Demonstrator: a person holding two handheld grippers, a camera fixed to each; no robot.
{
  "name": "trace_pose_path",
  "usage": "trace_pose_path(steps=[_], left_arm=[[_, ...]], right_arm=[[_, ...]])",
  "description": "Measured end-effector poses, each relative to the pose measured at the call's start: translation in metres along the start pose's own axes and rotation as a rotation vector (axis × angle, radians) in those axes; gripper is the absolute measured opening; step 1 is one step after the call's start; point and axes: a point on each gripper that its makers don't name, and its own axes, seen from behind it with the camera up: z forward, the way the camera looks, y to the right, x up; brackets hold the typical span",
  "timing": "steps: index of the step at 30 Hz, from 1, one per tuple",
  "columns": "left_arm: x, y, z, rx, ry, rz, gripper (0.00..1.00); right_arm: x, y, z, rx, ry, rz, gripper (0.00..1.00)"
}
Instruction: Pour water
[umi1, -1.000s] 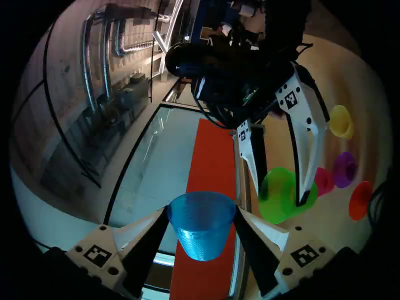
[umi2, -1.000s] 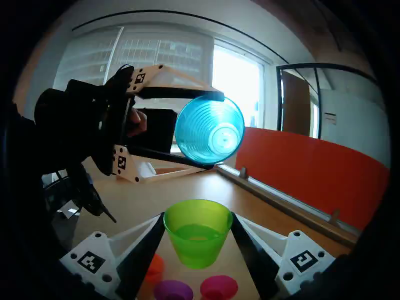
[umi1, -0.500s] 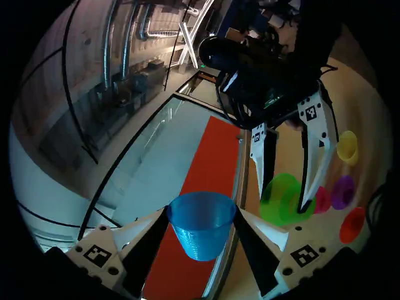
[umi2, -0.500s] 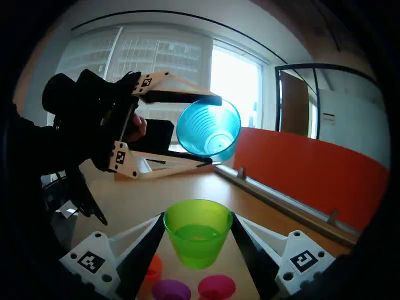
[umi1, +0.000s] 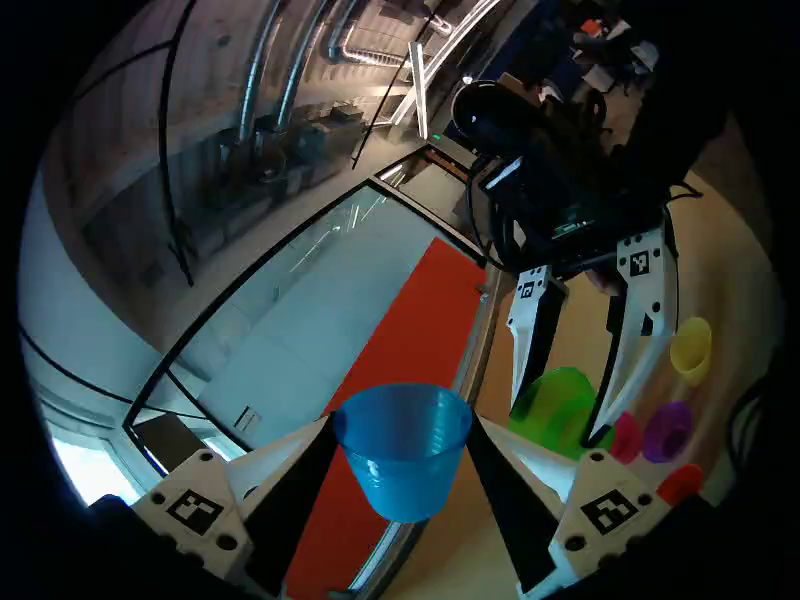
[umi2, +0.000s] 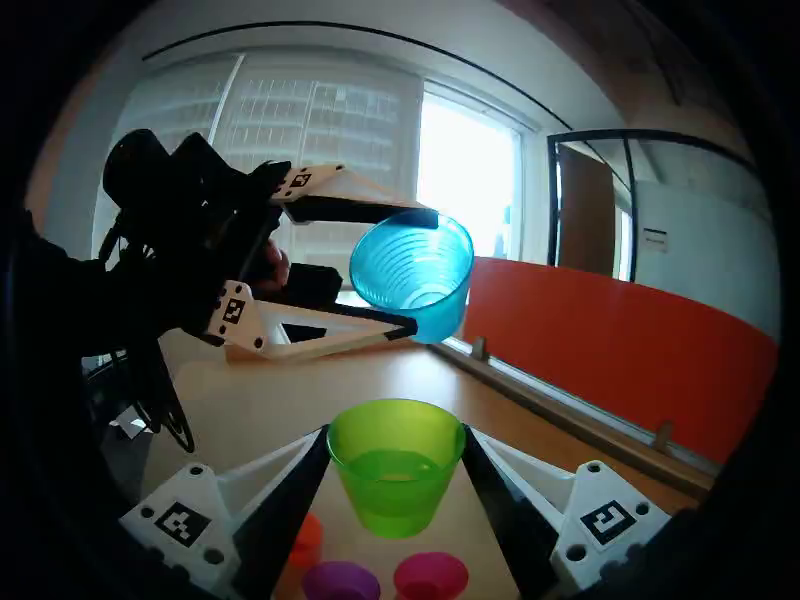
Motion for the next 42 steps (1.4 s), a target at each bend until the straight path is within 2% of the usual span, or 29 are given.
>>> trace_pose_path(steps=[9,17,23,29,36,42], left_arm=[[-0.003,0.004,-0.004,-0.014,-0.011,-0.145,0.89],[-0.010,0.005,-0.003,-0.020,-0.020,-0.211,0.89],[-0.016,0.005,-0.001,-0.017,-0.024,-0.283,0.89],[-0.019,0.000,-0.001,-0.007,-0.023,-0.381,0.89],[-0.029,-0.005,-0.003,0.011,-0.042,-0.518,0.89],[-0.038,-0.006,-0.008,0.019,-0.052,-0.622,0.89]], right_arm=[[0.001,0.001,-0.003,-0.006,0.000,-0.001,0.94],[0.001,0.002,-0.004,-0.009,-0.005,-0.004,0.94],[0.001,0.003,-0.004,-0.011,-0.005,-0.002,0.94],[0.002,0.003,-0.006,-0.013,-0.005,-0.004,0.94],[0.003,0.004,-0.008,-0.021,-0.003,-0.005,0.94],[0.006,0.004,-0.010,-0.028,0.002,-0.006,0.94]])
